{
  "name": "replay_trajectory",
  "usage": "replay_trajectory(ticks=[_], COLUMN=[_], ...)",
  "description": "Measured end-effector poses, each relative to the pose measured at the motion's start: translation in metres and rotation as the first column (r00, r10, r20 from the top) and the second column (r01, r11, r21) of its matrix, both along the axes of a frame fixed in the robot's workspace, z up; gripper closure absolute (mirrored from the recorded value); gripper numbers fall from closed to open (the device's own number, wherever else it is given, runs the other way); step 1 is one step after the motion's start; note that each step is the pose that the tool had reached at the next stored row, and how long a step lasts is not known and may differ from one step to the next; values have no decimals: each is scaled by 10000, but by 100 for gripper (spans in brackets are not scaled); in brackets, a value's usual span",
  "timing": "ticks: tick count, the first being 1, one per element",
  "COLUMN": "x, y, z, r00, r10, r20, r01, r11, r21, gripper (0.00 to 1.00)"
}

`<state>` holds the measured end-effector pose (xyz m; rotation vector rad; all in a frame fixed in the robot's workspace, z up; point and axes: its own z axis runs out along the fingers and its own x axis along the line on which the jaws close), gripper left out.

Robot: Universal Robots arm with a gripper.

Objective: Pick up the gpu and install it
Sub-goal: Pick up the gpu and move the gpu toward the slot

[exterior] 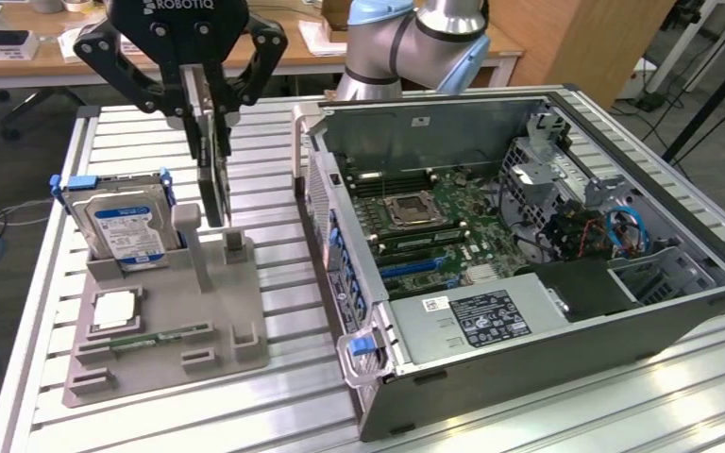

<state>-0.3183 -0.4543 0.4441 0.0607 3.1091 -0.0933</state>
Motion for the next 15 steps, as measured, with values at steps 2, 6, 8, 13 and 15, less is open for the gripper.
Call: replay_trajectory(ticks=[2,6,8,13,15], x=[11,38,57,112,131], y=[2,3,3,3,3], z=[0,-1,-1,-1,-2], r00=[10000,10000,10000,10000,10000], r10=[2,2,2,2,2], r20=[0,1,2,1,1], r01=[-2,-2,-2,-2,-2], r11=[10000,10000,10000,10000,10000], r21=[0,0,1,1,1], gripper=[74,74,74,74,74])
